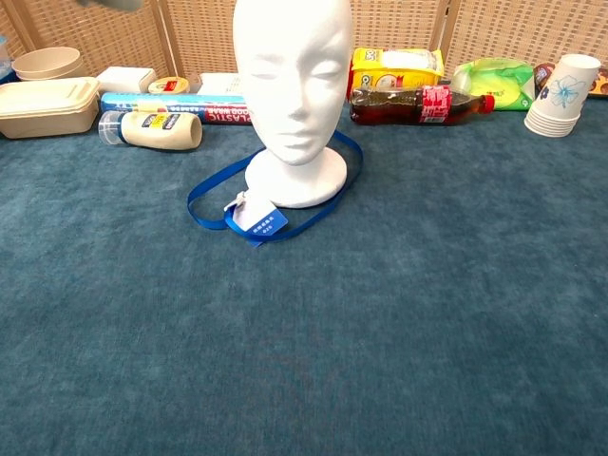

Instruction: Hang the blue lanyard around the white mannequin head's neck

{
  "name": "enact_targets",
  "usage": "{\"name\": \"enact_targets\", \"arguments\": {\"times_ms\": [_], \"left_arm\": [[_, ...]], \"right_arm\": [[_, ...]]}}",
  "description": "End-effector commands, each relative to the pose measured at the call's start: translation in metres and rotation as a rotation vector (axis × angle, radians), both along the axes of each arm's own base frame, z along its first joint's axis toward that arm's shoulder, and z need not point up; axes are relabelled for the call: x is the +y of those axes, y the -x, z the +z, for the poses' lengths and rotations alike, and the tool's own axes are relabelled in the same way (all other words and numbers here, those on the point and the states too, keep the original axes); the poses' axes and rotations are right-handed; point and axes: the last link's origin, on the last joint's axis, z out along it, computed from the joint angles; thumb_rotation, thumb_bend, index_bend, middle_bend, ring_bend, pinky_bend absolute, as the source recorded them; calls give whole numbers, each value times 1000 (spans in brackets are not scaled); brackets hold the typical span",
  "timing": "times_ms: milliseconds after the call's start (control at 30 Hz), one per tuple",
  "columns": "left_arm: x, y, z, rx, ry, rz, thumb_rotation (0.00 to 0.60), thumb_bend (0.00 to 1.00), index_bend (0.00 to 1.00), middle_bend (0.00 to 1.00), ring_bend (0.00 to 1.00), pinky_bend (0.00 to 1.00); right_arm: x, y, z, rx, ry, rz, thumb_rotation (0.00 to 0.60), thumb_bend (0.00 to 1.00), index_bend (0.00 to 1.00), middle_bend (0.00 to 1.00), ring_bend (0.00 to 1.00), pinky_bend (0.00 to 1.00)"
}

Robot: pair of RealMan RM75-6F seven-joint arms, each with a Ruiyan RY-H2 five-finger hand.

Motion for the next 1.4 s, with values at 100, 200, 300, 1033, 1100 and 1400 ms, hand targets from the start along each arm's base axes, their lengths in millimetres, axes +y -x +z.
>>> {"name": "enact_targets", "arguments": {"times_ms": [100, 200, 300, 1033, 1100, 1400], "left_arm": [[-34, 42, 16, 66, 8, 8, 436, 184, 178, 179, 49, 204], [-49, 63, 26, 82, 12, 16, 439, 185, 178, 179, 49, 205], [-66, 84, 35, 100, 11, 23, 436, 184, 179, 180, 49, 204], [-220, 184, 57, 111, -48, 155, 448, 185, 261, 200, 101, 205], [-232, 186, 60, 118, -55, 160, 450, 185, 262, 202, 102, 204], [-253, 187, 66, 87, -103, 157, 460, 186, 269, 216, 114, 205]], "right_arm": [[43, 44, 4, 113, 57, 18, 374, 343, 208, 286, 303, 368], [65, 64, -1, 138, 66, 23, 375, 343, 220, 286, 303, 368], [86, 84, -4, 185, 69, 25, 375, 343, 230, 288, 304, 368], [233, 185, 5, 316, 124, -149, 379, 341, 245, 316, 314, 368], [245, 191, 7, 321, 140, -171, 380, 340, 245, 315, 314, 368], [272, 199, 19, 306, 183, -199, 379, 336, 245, 316, 314, 368]]}}
